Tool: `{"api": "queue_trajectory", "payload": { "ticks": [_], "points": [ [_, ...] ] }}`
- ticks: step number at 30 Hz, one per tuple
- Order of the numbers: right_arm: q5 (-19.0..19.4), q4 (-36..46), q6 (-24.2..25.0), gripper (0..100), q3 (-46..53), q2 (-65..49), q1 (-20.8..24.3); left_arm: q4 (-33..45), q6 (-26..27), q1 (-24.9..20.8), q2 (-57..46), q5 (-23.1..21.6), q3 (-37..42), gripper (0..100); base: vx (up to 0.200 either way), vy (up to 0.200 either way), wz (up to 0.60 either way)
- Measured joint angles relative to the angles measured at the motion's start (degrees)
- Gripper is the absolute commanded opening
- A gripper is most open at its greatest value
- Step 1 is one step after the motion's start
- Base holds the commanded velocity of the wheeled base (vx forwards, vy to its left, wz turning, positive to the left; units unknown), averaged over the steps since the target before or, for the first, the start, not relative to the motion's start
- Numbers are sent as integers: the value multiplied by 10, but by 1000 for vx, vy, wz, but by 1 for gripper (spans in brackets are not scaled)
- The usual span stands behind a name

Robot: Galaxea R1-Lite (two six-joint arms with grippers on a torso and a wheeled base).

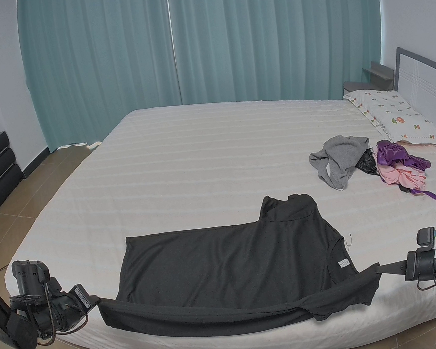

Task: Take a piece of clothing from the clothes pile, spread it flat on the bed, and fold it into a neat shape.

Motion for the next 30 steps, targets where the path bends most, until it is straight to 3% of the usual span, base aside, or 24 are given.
{"api": "queue_trajectory", "payload": {
  "ticks": [30],
  "points": [
    [-7, 2, 6, 0, -101, 91, 0, 0, -1, 6, 42, 6, -57, 0, 0, 0, 0]
  ]
}}
